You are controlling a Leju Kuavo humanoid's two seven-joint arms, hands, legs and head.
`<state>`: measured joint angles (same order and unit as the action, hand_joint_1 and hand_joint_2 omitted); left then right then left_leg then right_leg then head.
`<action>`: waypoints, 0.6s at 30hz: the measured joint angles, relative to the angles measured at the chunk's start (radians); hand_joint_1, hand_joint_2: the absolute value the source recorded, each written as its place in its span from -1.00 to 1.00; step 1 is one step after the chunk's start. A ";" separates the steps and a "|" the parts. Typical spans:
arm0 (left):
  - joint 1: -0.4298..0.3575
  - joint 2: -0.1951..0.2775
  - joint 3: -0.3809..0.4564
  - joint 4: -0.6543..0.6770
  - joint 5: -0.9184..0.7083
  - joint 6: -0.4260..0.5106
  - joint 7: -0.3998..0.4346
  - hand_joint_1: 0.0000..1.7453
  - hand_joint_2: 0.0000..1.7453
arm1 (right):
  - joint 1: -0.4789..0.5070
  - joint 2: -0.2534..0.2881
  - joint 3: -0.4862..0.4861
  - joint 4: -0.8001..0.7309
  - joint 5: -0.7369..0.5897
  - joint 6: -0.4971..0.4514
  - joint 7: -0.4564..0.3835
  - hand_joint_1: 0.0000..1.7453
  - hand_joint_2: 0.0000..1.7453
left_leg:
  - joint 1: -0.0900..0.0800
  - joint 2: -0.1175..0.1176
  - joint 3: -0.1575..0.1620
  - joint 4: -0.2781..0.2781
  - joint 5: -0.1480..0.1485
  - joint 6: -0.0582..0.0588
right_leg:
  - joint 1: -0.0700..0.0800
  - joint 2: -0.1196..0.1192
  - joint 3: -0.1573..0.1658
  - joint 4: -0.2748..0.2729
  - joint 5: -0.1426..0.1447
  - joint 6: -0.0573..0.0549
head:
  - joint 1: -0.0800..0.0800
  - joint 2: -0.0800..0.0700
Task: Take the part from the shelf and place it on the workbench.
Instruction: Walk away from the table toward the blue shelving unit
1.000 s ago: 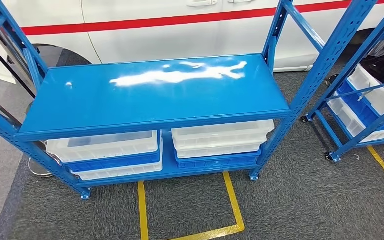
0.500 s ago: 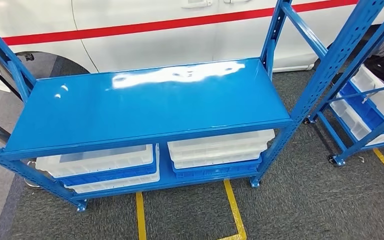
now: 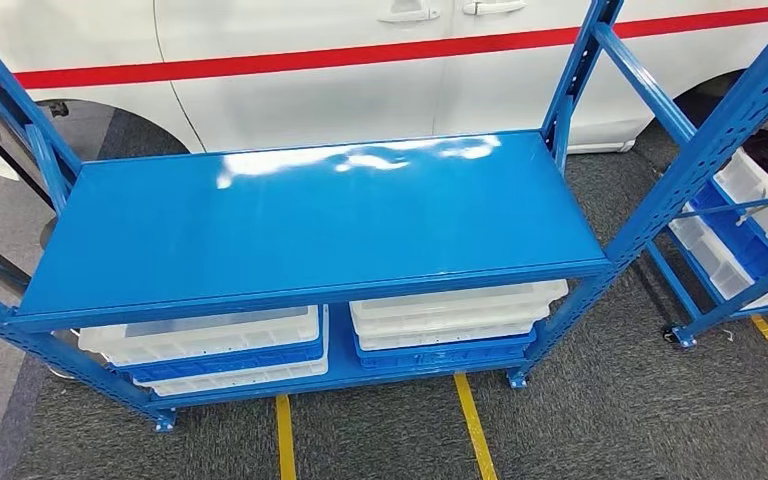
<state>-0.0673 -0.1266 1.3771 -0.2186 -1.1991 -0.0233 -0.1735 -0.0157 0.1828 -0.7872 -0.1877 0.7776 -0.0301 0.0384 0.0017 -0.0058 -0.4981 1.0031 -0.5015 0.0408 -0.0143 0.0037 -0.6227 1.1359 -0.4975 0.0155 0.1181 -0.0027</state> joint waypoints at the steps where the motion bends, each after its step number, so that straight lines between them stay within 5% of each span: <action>1: 0.000 0.000 0.000 0.000 -0.002 0.000 -0.002 -1.00 -1.00 | 0.000 0.000 -0.001 0.000 0.000 -0.003 0.005 -1.00 1.00 | -0.003 0.000 0.002 0.006 -0.009 -0.002 | 0.000 -0.001 0.014 -0.049 0.032 -0.001 | 0.000 0.000; 4: -0.002 0.001 -0.003 0.000 -0.005 0.000 -0.003 -1.00 -1.00 | -0.003 0.001 -0.008 0.000 -0.002 -0.034 0.039 -1.00 1.00 | -0.010 0.001 -0.004 0.016 -0.026 -0.001 | 0.001 -0.001 0.025 -0.088 0.041 -0.006 | 0.000 0.000; 13: -0.005 0.004 -0.005 0.000 -0.005 0.003 0.013 -1.00 -1.00 | -0.006 0.002 -0.029 0.000 0.000 -0.079 0.049 -1.00 1.00 | -0.009 0.002 0.007 0.001 -0.026 -0.011 | 0.005 -0.001 0.028 -0.085 0.029 -0.019 | -0.001 0.000; 17: -0.005 0.004 -0.007 0.000 -0.013 0.010 0.020 -1.00 1.00 | -0.007 0.001 -0.034 0.000 0.000 -0.069 0.050 -1.00 1.00 | -0.009 0.002 0.008 0.000 -0.027 -0.017 | 0.005 -0.001 0.029 -0.085 0.028 -0.019 | -0.001 0.000; 18: -0.005 0.004 -0.008 0.000 -0.014 0.012 0.022 -1.00 1.00 | -0.007 0.001 -0.036 0.000 0.000 -0.069 0.050 -1.00 1.00 | -0.009 0.002 0.008 0.000 -0.027 -0.018 | 0.005 -0.001 0.029 -0.085 0.028 -0.019 | -0.001 0.000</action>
<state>-0.0720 -0.1228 1.3689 -0.2182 -1.2135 -0.0111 -0.1517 -0.0229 0.1843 -0.8228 -0.1881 0.7777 -0.0988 0.0881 -0.0070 -0.0037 -0.4905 1.0034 -0.5282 0.0231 -0.0097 0.0029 -0.5938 1.0509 -0.4692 -0.0040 0.1175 -0.0027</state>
